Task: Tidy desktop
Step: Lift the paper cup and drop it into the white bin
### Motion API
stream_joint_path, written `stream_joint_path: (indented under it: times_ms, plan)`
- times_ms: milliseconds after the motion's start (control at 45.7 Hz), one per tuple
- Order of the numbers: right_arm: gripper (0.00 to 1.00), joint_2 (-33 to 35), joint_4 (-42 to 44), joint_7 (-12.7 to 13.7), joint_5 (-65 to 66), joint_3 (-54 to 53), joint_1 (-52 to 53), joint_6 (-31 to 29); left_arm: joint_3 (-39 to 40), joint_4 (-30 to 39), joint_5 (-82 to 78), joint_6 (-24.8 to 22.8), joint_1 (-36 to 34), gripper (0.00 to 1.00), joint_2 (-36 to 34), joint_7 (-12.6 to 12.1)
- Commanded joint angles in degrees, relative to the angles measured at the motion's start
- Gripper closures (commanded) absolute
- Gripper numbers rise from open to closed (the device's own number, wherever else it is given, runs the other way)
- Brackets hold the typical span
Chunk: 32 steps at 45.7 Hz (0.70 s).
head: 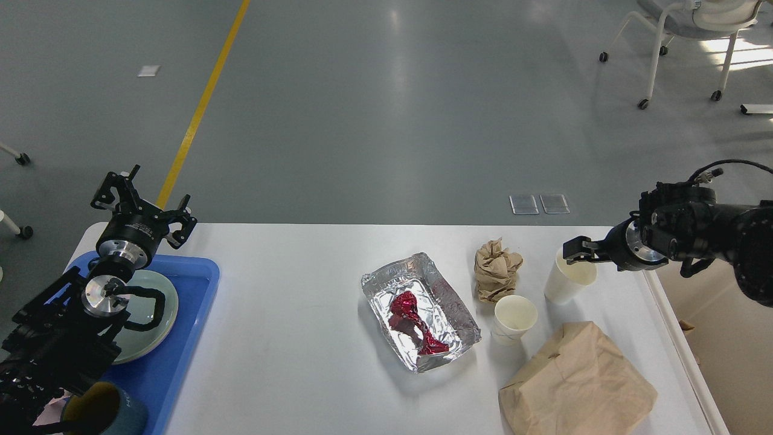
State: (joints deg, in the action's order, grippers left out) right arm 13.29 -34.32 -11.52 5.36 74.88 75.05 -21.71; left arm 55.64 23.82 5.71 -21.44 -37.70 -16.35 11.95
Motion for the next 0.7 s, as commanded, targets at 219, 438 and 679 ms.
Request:
stream_joint_path:
  times_ms: [219, 438, 679]
  plan:
    - [0.65, -0.11, 0.04, 0.09, -0.26, 0.18, -4.74, 4.48, 0.0, 0.0, 0.0, 0.0, 0.0, 0.03, 0.0, 0.0]
    - [1.0, 0.15, -0.4, 0.09, -0.35, -0.08, -3.86, 3.17, 0.0, 0.0, 0.0, 0.0, 0.0, 0.03, 0.0, 0.0]
    - [1.0, 2.61, -1.63, 0.09, -0.35, -0.26, 1.49, 0.88, 0.0, 0.0, 0.0, 0.0, 0.0, 0.03, 0.0, 0.0]
